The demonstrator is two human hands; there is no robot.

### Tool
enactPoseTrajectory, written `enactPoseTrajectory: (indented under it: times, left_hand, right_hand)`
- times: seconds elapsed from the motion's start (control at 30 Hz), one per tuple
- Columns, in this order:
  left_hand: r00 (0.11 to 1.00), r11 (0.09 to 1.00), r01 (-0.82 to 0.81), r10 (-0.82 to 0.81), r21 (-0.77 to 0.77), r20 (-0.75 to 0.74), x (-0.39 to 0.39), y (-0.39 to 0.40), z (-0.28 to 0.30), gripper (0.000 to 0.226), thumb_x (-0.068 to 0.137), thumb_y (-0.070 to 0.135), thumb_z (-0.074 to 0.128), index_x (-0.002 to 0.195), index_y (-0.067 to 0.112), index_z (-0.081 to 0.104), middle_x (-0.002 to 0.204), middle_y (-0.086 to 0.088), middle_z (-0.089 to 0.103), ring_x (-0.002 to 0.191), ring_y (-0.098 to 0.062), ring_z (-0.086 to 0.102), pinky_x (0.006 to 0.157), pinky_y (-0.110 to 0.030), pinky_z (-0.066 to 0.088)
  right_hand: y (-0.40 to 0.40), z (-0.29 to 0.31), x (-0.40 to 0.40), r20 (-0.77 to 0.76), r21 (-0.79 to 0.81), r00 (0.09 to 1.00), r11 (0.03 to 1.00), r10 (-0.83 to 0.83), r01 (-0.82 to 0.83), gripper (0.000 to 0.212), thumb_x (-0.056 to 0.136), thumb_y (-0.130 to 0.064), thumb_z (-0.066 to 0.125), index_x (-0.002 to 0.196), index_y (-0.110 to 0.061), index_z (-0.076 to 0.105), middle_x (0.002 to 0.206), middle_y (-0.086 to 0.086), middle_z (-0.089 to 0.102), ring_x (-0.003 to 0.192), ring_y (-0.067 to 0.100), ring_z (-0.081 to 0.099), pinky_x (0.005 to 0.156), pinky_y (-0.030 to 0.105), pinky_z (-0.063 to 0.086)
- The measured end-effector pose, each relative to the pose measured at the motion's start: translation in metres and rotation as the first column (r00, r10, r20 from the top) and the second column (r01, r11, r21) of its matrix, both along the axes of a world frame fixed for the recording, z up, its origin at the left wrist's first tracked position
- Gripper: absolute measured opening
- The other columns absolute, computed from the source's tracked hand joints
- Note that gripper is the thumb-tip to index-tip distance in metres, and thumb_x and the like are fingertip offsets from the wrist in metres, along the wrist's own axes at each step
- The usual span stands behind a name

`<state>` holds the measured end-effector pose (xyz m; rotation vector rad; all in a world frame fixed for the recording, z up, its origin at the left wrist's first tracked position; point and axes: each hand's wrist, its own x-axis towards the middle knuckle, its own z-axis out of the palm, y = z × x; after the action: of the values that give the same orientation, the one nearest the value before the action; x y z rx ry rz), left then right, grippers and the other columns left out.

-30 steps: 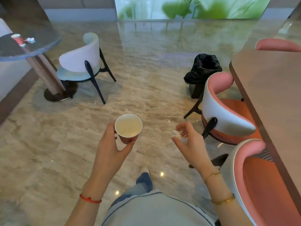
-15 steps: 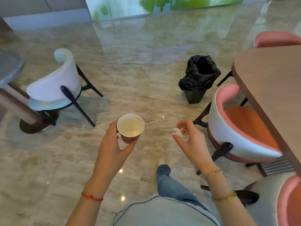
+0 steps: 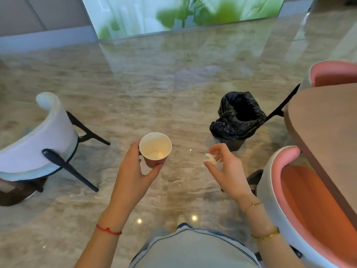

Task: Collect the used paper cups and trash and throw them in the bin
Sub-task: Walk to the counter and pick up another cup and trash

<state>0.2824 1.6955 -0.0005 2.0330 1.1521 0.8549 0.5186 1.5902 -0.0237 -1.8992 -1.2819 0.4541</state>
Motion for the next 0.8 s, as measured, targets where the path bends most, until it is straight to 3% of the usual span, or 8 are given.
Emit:
enactPoseTrajectory:
  times: [0.2,0.37,0.47,0.63,0.8]
  left_hand:
    - [0.996,0.996,0.085,-0.085,-0.032,-0.002,0.076,0.098,-0.005,0.069,0.074,0.033,0.079,0.130,0.037,0.038,0.119,0.040,0.041,0.110,0.010,0.047,0.085,-0.015,0.043]
    - [0.983,0.981,0.185,-0.185,-0.051,0.003,0.146,0.177,-0.017,0.067,0.072,0.039,0.077,0.125,0.046,0.036,0.116,0.035,0.047,0.106,0.010,0.050,0.077,-0.005,0.042]
    - [0.971,0.969,0.240,-0.240,-0.052,-0.005,0.195,0.231,-0.025,0.069,0.072,0.034,0.079,0.127,0.041,0.038,0.118,0.029,0.050,0.107,0.002,0.053,0.082,-0.013,0.044]
    - [0.933,0.932,0.360,-0.361,-0.032,-0.015,0.291,0.320,-0.026,0.068,0.072,0.035,0.079,0.126,0.043,0.038,0.116,0.033,0.048,0.107,-0.002,0.053,0.085,-0.023,0.047]
    - [0.877,0.877,0.480,-0.480,-0.002,-0.024,0.385,0.396,-0.021,0.071,0.072,0.045,0.073,0.132,0.038,0.037,0.121,0.017,0.052,0.108,-0.009,0.055,0.088,-0.031,0.050]
  right_hand:
    - [0.079,0.003,0.065,-0.025,-0.025,0.997,0.997,-0.077,0.076,0.032,0.085,-0.024,0.070,0.110,-0.027,0.049,0.102,-0.013,0.058,0.092,0.001,0.054,0.078,0.017,0.045]
    - [0.135,-0.012,0.121,0.003,-0.031,0.984,0.983,-0.178,0.178,0.033,0.084,-0.021,0.071,0.109,-0.024,0.050,0.101,-0.010,0.059,0.090,0.005,0.055,0.079,0.021,0.046]
    - [0.176,-0.019,0.161,-0.022,-0.045,0.967,0.967,-0.253,0.252,0.031,0.084,-0.023,0.071,0.107,-0.027,0.050,0.100,-0.011,0.061,0.090,0.003,0.056,0.077,0.019,0.045]
    - [0.245,-0.020,0.238,-0.004,-0.021,0.931,0.931,-0.364,0.364,0.031,0.084,-0.025,0.070,0.107,-0.028,0.050,0.098,-0.012,0.060,0.089,0.002,0.055,0.076,0.018,0.047]
    - [0.305,-0.014,0.307,0.018,-0.003,0.889,0.889,-0.458,0.458,0.032,0.085,-0.025,0.070,0.109,-0.027,0.049,0.100,-0.011,0.060,0.091,0.003,0.056,0.075,0.010,0.044]
